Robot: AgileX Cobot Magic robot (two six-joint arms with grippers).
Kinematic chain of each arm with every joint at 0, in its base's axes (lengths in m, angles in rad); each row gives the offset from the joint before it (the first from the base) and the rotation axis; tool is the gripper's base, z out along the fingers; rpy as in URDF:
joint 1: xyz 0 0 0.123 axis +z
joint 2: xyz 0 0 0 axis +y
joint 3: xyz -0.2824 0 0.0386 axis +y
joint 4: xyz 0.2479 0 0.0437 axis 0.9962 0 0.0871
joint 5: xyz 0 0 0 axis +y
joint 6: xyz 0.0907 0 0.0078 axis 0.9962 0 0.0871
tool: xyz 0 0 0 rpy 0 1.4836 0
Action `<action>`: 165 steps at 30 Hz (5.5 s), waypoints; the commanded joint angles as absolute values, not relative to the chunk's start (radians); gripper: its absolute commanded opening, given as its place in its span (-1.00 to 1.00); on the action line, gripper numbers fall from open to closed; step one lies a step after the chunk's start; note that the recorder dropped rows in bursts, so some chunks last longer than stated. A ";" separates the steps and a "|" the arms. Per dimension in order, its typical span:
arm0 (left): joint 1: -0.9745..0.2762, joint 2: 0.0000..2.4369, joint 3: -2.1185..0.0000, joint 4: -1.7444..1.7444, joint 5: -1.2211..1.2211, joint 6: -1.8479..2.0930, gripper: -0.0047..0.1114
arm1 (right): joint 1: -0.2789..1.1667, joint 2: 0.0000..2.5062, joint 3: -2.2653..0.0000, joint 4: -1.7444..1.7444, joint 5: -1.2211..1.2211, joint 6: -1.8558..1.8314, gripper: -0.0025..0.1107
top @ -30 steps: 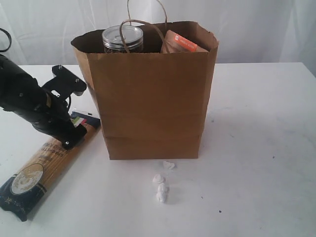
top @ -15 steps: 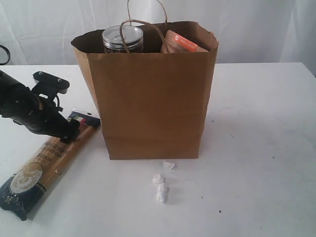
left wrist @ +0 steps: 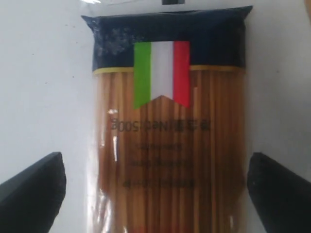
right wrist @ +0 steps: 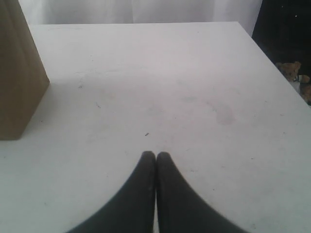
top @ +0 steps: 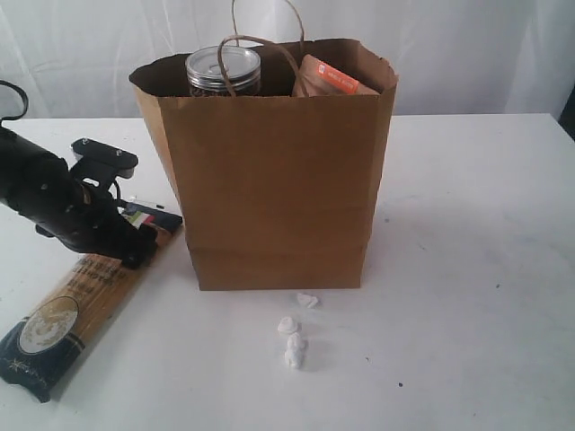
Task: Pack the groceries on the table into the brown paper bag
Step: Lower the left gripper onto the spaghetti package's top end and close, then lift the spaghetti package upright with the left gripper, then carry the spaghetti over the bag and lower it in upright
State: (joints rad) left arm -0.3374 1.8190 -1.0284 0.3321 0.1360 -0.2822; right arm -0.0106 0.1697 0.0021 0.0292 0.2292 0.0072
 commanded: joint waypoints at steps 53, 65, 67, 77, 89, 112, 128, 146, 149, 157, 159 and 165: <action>-0.340 1.592 -1.118 0.292 0.475 -0.184 -0.91 | -0.010 0.165 0.000 0.033 0.222 0.000 -0.96; -0.340 1.480 -1.118 0.299 0.536 -0.184 -0.91 | -0.010 0.165 0.000 0.033 0.222 0.000 -0.96; -0.340 1.453 -1.118 0.313 0.548 -0.184 -0.91 | -0.010 0.165 0.000 0.033 0.222 0.000 -0.96; -0.340 1.269 -1.118 0.344 0.523 -0.184 -0.91 | -0.010 0.165 0.000 0.033 0.222 0.000 -0.96; -0.340 1.109 -1.118 0.374 0.473 -0.212 -0.91 | -0.010 0.165 0.000 0.033 0.222 0.000 -0.96; -0.340 1.014 -1.118 0.344 -0.487 -0.610 -0.91 | -0.010 0.165 0.000 0.033 0.222 0.000 -0.96; -0.340 1.068 -1.034 0.310 -0.971 -0.844 -0.92 | -0.010 0.165 0.000 0.033 0.222 0.000 -0.96; -0.340 1.316 -1.057 0.282 -1.221 -1.083 -0.92 | -0.010 0.165 0.000 0.033 0.222 0.000 -0.96; -0.340 1.340 -1.101 0.285 -1.221 -1.111 -0.92 | -0.010 0.165 0.000 0.033 0.222 0.000 -0.96; -0.340 1.357 -1.215 0.329 -1.221 -1.240 -0.92 | -0.010 0.165 0.000 0.033 0.222 0.000 -0.96; -0.342 1.363 -1.243 0.369 -1.221 -1.242 -0.92 | -0.010 0.165 0.000 0.033 0.222 0.000 -0.96; -0.342 1.423 -1.360 0.508 -1.221 -1.224 -0.92 | -0.010 0.165 0.000 0.033 0.222 0.000 -0.96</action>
State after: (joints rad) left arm -0.3440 1.4103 -1.2967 0.4701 -1.1448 -1.2224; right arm -0.0106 0.1697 0.0021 0.0292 0.2292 0.0000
